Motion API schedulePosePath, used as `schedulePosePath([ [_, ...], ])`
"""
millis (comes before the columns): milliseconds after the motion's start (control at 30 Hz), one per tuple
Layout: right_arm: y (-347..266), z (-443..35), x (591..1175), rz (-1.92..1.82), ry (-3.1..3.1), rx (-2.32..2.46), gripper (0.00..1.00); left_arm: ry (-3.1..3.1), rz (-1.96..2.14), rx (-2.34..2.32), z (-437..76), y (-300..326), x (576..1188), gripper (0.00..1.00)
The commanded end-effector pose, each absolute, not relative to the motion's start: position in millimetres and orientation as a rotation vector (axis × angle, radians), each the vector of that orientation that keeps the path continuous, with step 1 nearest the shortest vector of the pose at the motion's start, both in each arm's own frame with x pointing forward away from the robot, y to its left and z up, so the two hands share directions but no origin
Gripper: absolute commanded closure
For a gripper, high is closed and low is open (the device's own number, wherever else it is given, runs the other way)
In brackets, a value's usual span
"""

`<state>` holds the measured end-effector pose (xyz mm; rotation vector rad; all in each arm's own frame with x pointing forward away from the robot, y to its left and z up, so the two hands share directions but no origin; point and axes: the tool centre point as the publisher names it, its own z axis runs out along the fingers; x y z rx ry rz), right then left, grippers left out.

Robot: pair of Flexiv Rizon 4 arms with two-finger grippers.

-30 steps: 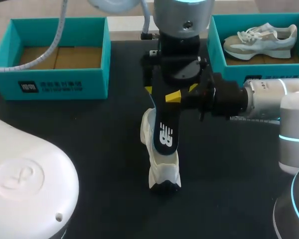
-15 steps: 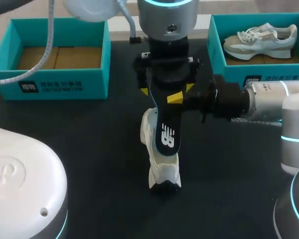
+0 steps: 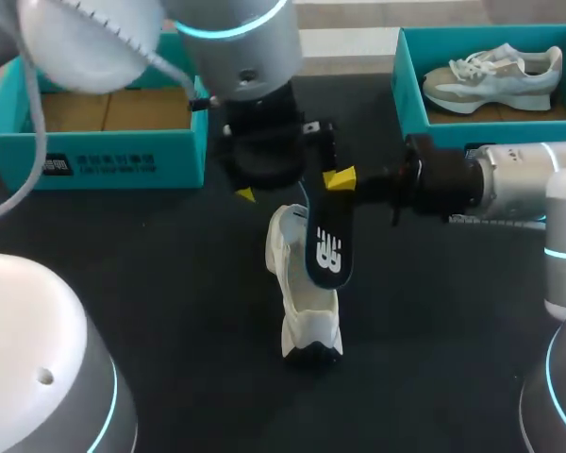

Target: Take the shoe out of the shoebox, open the shoe tongue, remove and reinsert the insole, then place the shoe into the shoebox

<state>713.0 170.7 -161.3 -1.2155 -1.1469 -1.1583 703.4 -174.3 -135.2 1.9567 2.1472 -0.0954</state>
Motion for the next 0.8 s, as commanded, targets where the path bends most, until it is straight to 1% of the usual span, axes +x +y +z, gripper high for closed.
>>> schedulePosePath([
  [33, 168.6, -159.6, 709.1, -1.155, -1.146, -1.224, 1.0, 1.85, -0.45, 1.757, -148.6, -155.7, 698.8, 0.0],
  [733, 175.6, -167.3, 706.5, -1.16, -1.13, -1.209, 1.0, 1.842, -0.418, 1.781, -149.5, -154.8, 699.0, 0.0],
  [767, 175.7, -167.4, 706.4, -1.161, -1.13, -1.209, 1.0, 1.823, -0.432, 1.786, -153.2, -153.5, 699.5, 0.0],
  [800, 175.8, -167.4, 706.4, -1.164, -1.129, -1.209, 1.0, 1.817, -0.534, 1.721, -155.6, -152.7, 699.6, 0.0],
])
